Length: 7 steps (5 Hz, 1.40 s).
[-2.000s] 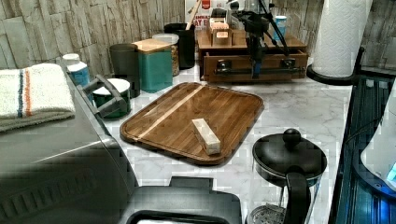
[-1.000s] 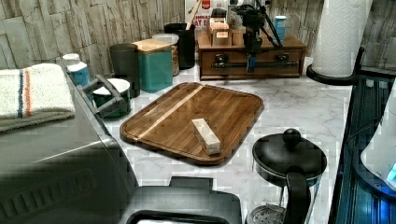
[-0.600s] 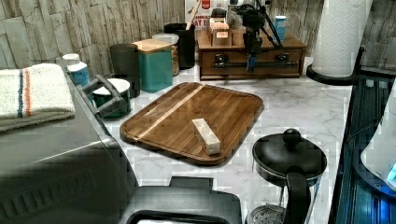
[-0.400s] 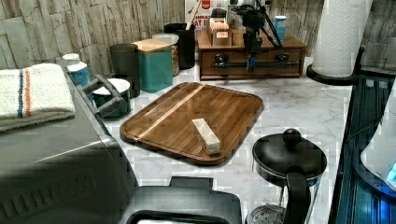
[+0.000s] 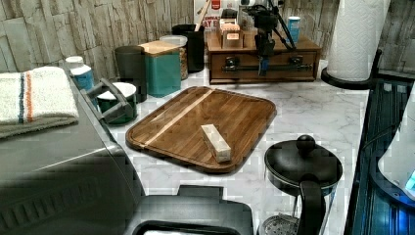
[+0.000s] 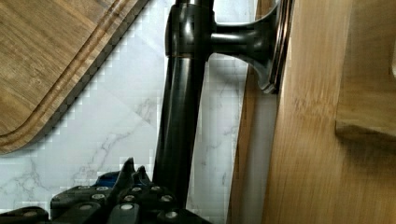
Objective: Close the drawer.
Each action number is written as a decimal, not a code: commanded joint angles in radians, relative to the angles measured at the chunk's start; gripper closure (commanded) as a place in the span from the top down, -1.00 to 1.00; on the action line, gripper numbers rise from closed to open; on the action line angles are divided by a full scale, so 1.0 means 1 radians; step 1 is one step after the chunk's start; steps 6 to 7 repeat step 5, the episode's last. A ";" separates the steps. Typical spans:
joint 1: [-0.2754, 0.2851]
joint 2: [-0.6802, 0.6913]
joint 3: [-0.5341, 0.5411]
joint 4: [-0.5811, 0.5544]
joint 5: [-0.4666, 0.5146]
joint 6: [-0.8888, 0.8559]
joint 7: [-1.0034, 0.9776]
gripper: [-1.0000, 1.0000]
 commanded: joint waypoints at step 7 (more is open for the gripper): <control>-0.045 0.037 -0.025 0.204 0.020 0.160 -0.066 -1.00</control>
